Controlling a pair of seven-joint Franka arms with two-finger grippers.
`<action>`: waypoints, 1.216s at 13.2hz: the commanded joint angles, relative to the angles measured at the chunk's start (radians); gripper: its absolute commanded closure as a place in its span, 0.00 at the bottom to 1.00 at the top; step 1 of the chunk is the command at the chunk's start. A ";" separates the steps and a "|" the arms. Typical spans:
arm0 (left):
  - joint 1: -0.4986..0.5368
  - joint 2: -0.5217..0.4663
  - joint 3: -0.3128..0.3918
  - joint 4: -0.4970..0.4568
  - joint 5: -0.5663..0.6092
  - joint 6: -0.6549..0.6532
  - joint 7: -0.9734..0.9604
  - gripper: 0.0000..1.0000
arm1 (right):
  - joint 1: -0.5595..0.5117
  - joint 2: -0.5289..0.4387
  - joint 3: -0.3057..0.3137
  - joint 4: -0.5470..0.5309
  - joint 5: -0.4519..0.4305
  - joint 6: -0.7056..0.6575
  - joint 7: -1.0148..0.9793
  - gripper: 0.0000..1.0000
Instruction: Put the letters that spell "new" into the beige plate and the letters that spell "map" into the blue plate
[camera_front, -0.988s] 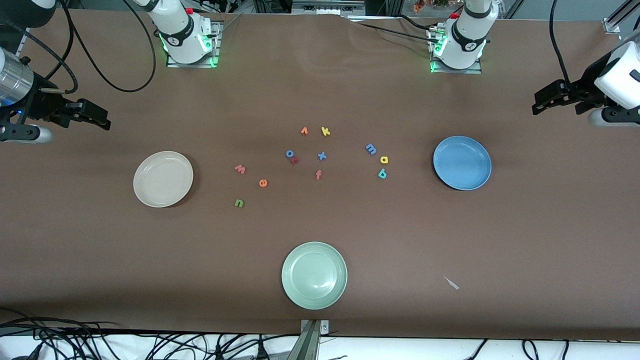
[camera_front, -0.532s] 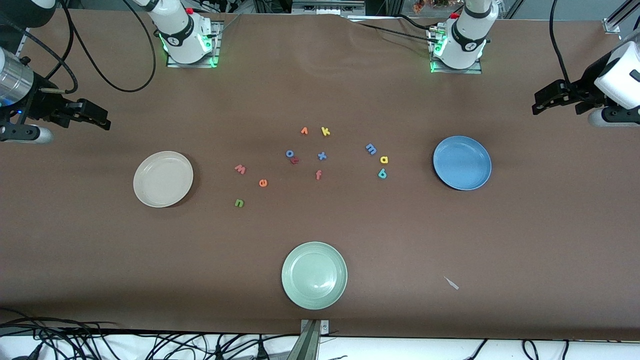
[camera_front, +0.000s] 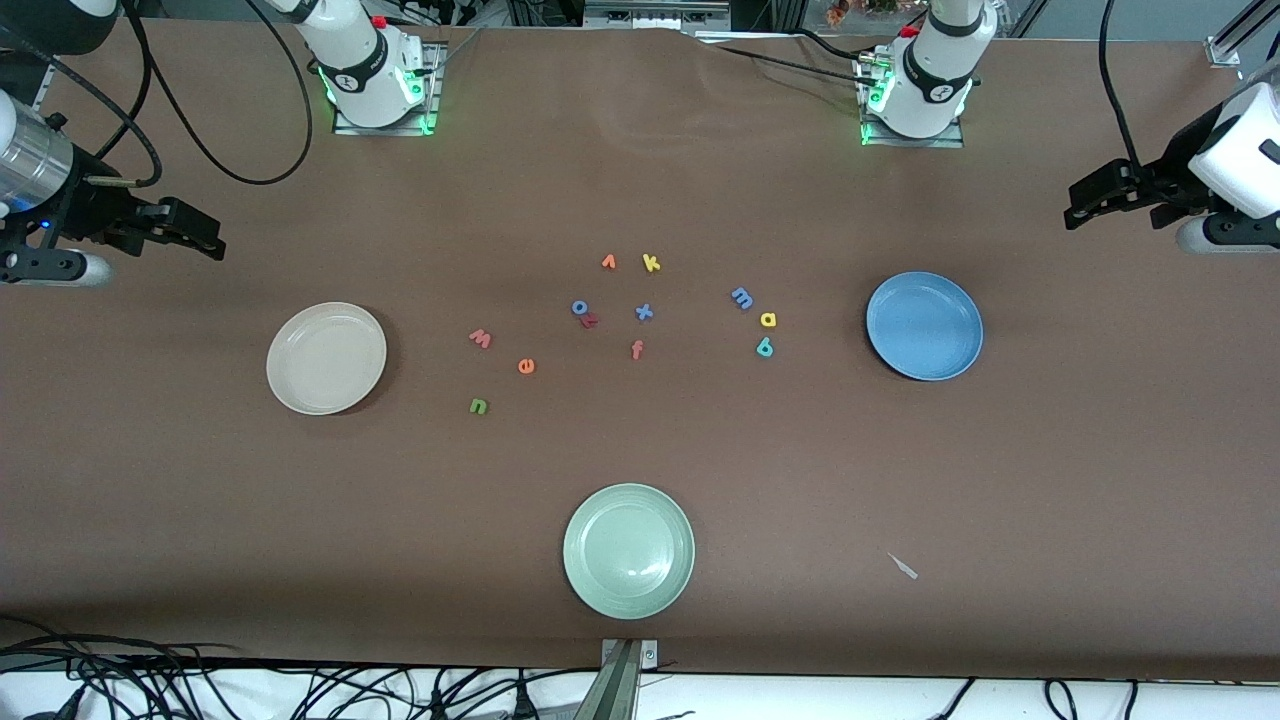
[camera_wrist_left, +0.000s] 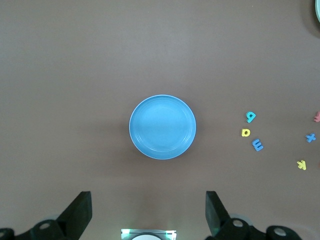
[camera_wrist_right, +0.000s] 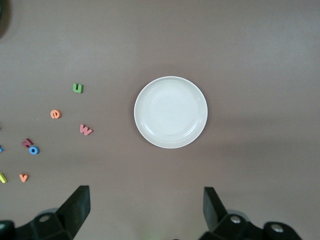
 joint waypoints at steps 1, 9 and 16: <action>0.004 -0.024 -0.004 -0.019 0.027 -0.008 -0.002 0.00 | 0.005 -0.003 -0.003 -0.013 0.013 0.008 -0.004 0.00; 0.004 -0.023 -0.005 -0.014 0.027 -0.013 -0.002 0.00 | 0.097 0.062 0.009 -0.007 0.008 -0.003 -0.008 0.00; -0.004 -0.017 -0.024 -0.014 -0.030 -0.028 -0.002 0.00 | 0.215 0.159 0.009 -0.008 0.019 0.086 -0.021 0.00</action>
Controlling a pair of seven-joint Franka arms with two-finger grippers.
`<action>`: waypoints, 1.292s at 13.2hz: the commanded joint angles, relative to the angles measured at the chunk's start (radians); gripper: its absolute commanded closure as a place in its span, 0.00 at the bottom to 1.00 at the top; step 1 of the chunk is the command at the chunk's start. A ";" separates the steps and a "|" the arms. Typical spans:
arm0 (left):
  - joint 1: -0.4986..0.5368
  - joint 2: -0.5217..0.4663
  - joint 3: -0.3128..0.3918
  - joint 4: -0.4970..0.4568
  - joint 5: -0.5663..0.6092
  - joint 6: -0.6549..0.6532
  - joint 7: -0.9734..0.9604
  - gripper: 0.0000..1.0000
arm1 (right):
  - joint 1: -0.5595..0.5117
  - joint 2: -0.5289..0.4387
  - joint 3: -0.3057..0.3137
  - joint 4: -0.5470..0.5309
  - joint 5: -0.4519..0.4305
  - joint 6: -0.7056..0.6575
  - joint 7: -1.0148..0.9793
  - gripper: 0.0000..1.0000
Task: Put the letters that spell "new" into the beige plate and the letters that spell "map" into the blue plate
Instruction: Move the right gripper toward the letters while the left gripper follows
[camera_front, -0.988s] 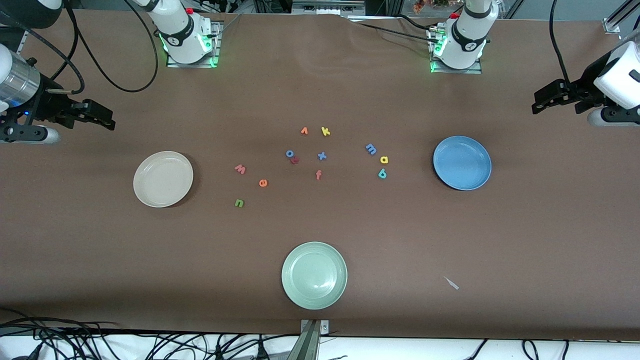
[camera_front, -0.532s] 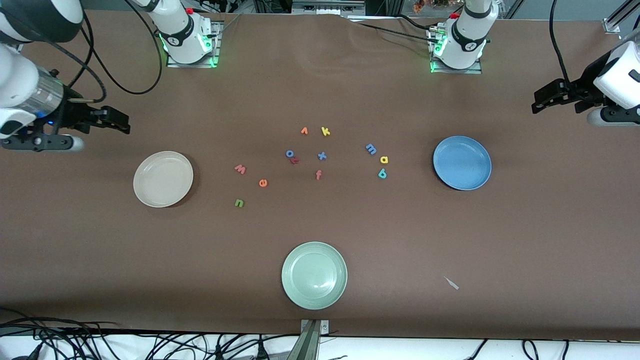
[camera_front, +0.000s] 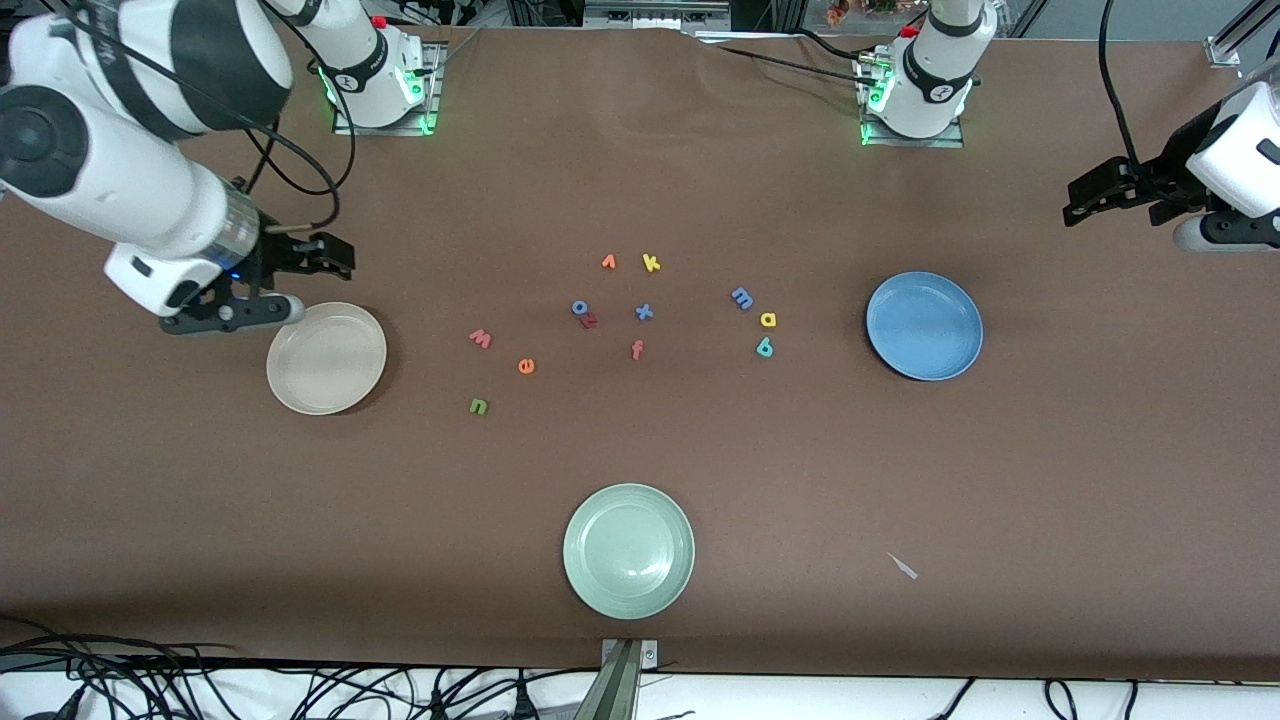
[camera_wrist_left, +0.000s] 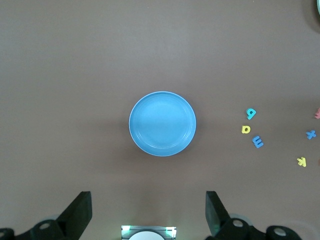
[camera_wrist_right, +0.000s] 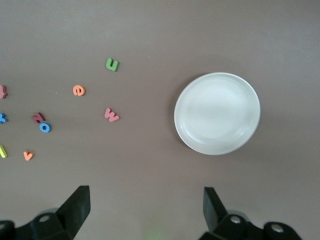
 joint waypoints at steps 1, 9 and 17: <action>-0.006 -0.007 -0.029 -0.020 -0.028 -0.002 -0.002 0.00 | 0.039 0.016 -0.006 -0.009 0.011 0.031 -0.026 0.00; -0.093 0.013 -0.063 -0.324 -0.025 0.369 -0.002 0.00 | 0.044 0.130 0.057 -0.141 0.014 0.327 -0.147 0.00; -0.260 0.124 -0.063 -0.662 -0.030 0.897 -0.113 0.00 | 0.047 0.144 0.109 -0.457 0.008 0.775 -0.314 0.00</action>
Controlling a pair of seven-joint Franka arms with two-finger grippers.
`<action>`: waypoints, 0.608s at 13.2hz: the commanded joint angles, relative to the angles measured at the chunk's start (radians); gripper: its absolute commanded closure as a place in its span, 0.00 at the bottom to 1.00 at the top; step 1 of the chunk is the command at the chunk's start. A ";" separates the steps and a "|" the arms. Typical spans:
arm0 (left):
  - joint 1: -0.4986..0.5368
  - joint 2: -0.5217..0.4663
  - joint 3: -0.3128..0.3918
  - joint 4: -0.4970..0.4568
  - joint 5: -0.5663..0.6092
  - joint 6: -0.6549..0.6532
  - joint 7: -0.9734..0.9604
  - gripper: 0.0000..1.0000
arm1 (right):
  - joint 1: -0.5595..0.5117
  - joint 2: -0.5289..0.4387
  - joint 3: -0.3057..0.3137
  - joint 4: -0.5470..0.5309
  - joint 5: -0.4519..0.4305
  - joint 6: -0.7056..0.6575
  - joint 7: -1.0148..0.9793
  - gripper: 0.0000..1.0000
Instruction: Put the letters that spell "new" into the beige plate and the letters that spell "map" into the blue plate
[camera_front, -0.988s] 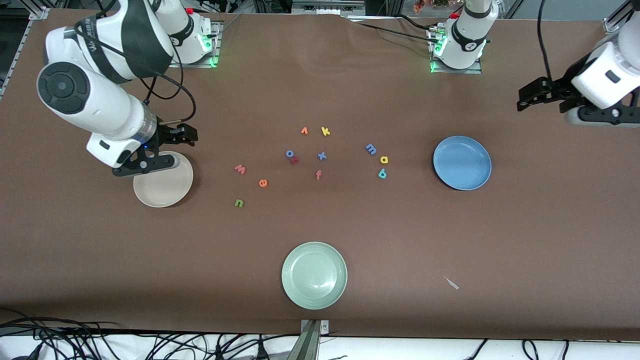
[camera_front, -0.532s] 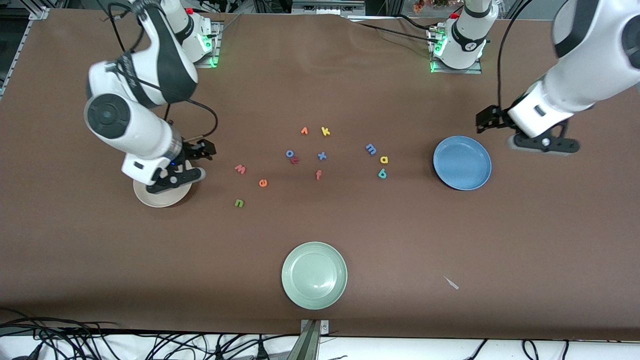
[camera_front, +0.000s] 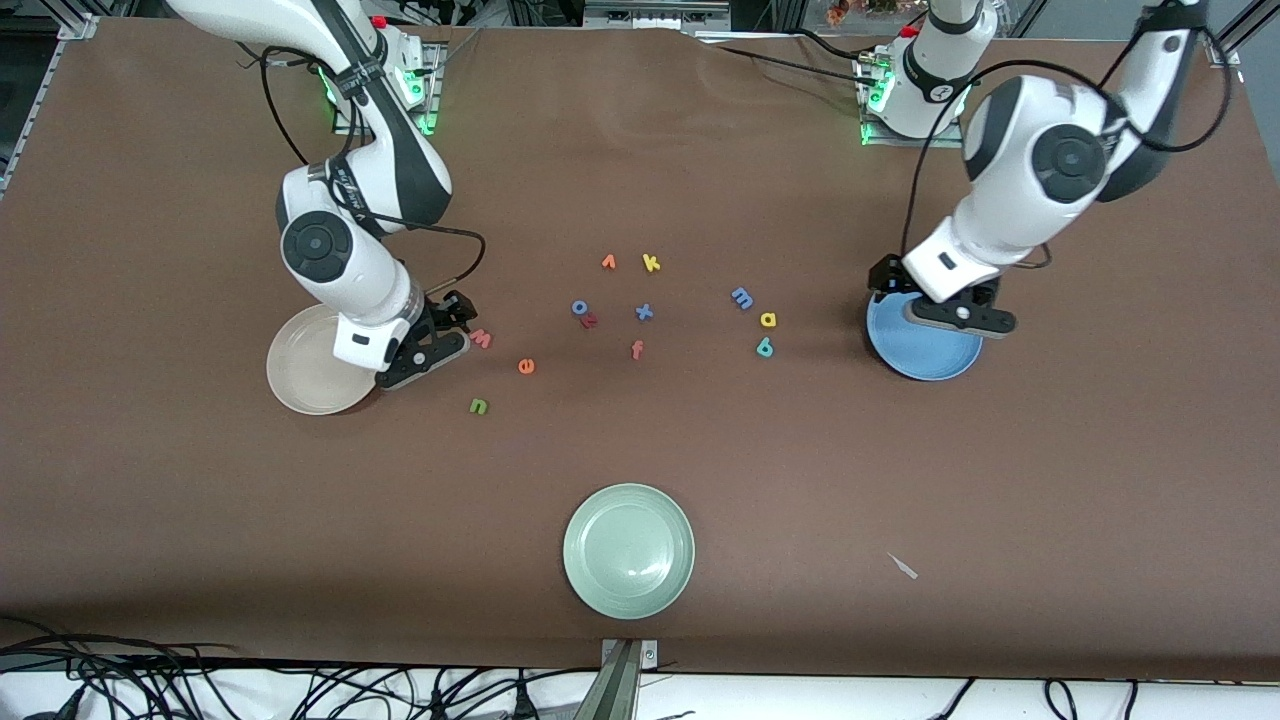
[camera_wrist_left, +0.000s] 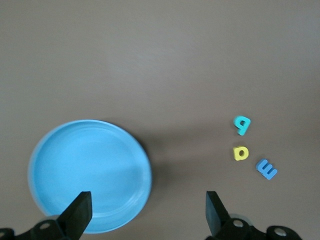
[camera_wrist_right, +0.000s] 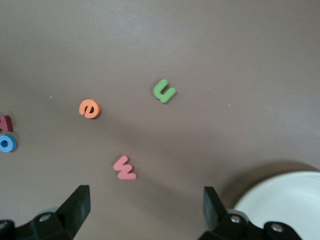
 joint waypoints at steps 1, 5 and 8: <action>-0.099 0.106 0.010 -0.005 -0.015 0.103 -0.125 0.00 | 0.002 -0.003 0.021 -0.100 0.005 0.121 -0.066 0.00; -0.168 0.189 0.014 0.037 -0.003 0.110 -0.133 0.00 | 0.017 0.069 0.027 -0.095 -0.007 0.161 -0.176 0.00; -0.214 0.345 0.055 0.107 -0.006 0.108 -0.124 0.00 | 0.017 0.109 0.027 -0.095 -0.009 0.211 -0.214 0.00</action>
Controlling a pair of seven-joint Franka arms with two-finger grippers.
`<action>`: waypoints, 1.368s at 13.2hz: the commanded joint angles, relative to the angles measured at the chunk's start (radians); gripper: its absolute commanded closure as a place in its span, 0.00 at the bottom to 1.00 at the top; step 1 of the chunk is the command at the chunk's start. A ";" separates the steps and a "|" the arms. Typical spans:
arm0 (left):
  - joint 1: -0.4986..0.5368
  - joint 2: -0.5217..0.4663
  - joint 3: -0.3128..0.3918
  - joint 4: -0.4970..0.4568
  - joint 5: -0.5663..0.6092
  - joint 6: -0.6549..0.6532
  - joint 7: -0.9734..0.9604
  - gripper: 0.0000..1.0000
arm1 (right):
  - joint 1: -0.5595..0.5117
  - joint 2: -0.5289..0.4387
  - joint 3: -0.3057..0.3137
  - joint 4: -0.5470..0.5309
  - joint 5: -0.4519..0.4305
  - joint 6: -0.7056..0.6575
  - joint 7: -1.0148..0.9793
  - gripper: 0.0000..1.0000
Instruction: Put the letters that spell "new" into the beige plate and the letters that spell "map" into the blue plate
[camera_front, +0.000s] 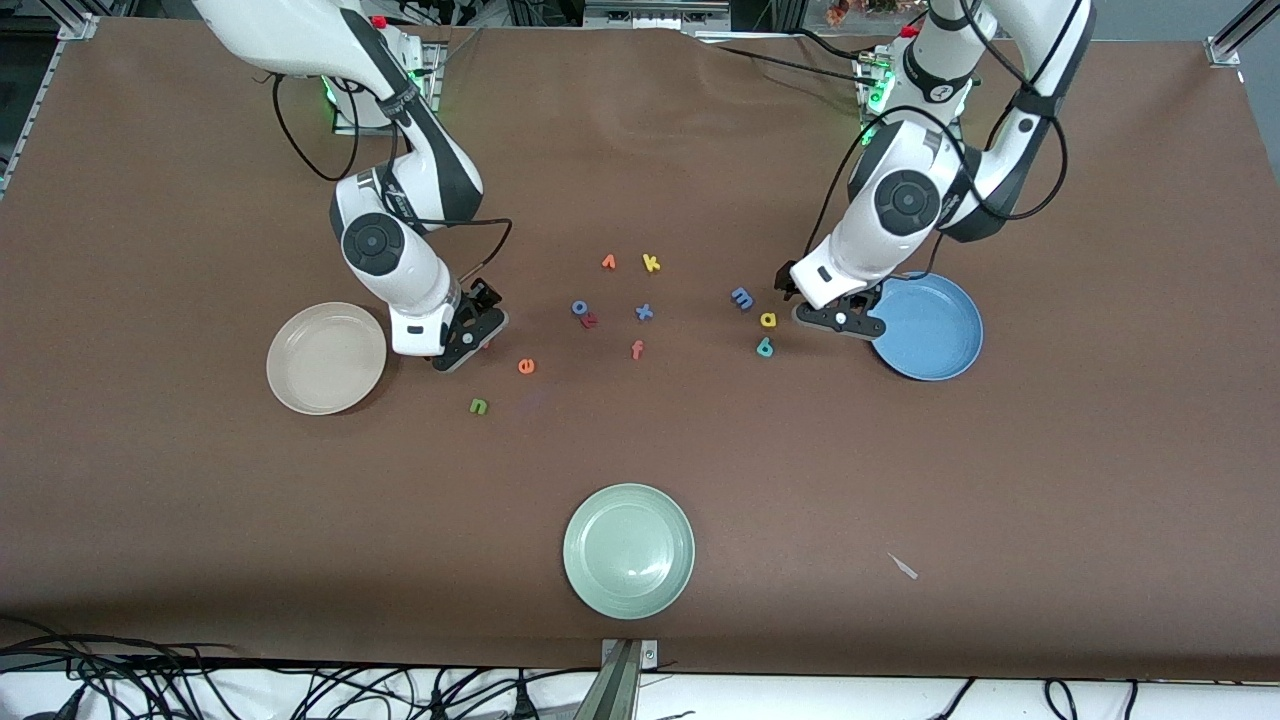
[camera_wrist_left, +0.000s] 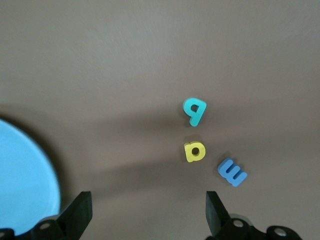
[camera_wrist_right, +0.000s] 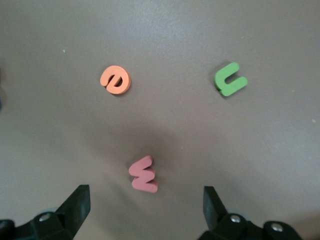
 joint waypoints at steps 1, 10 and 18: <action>-0.054 0.138 0.052 0.101 -0.012 -0.006 -0.005 0.00 | 0.001 0.035 0.000 0.003 -0.014 0.052 -0.031 0.00; -0.148 0.211 0.068 0.133 -0.023 0.046 -0.169 0.10 | 0.010 0.050 0.000 -0.003 -0.023 0.054 -0.046 0.27; -0.165 0.244 0.068 0.136 -0.021 0.071 -0.192 0.36 | 0.024 0.056 -0.002 -0.004 -0.024 0.052 -0.046 0.58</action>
